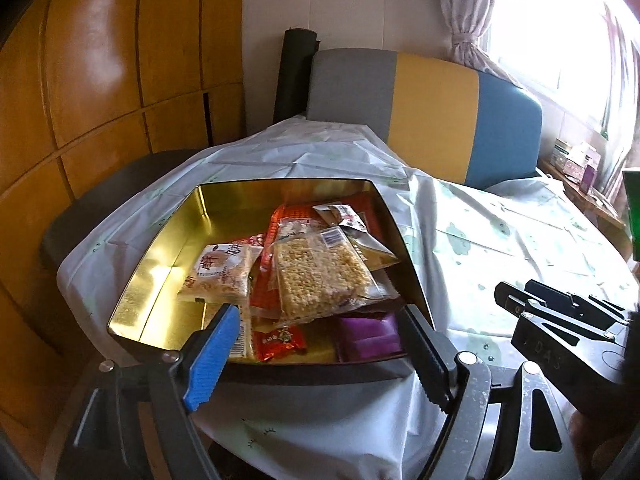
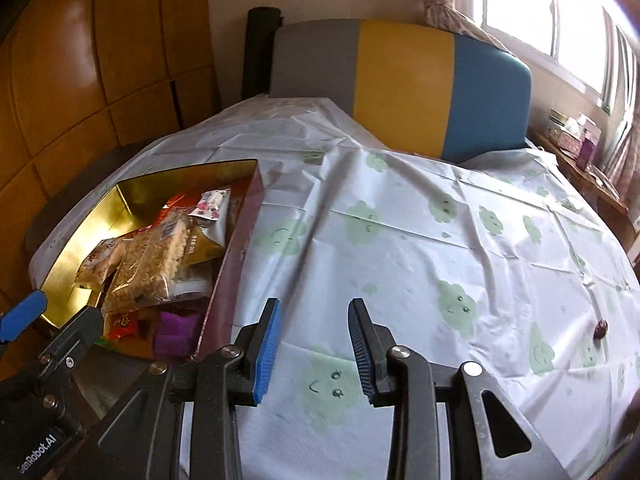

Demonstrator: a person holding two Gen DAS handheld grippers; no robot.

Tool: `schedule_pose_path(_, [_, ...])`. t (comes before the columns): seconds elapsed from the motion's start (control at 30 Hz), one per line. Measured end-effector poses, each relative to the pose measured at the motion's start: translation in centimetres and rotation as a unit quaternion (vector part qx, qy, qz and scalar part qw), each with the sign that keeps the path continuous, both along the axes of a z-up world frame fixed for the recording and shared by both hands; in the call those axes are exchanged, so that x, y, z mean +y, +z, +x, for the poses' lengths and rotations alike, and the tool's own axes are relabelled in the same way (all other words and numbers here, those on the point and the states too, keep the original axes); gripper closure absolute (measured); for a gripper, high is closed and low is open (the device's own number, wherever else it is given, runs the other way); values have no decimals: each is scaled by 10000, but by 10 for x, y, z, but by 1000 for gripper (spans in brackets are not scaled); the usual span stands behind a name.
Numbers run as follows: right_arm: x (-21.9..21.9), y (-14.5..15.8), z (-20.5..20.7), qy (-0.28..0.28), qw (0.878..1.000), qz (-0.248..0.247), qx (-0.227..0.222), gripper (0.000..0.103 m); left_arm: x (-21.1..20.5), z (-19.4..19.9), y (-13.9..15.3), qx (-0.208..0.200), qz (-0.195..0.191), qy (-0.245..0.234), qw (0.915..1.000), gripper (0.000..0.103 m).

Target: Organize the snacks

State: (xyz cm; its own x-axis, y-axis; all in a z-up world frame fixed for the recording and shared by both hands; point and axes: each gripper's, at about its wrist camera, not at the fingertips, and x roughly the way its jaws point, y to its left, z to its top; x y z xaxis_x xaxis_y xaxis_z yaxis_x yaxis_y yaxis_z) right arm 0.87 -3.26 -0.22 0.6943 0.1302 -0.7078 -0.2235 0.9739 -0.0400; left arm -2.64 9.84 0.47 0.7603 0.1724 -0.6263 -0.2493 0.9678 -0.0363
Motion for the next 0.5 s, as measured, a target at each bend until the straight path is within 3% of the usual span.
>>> schedule_pose_path(0.5, [-4,2,-7,-19,10000,-18,-75,68,0,-3,3,-56,0,29,10000,21])
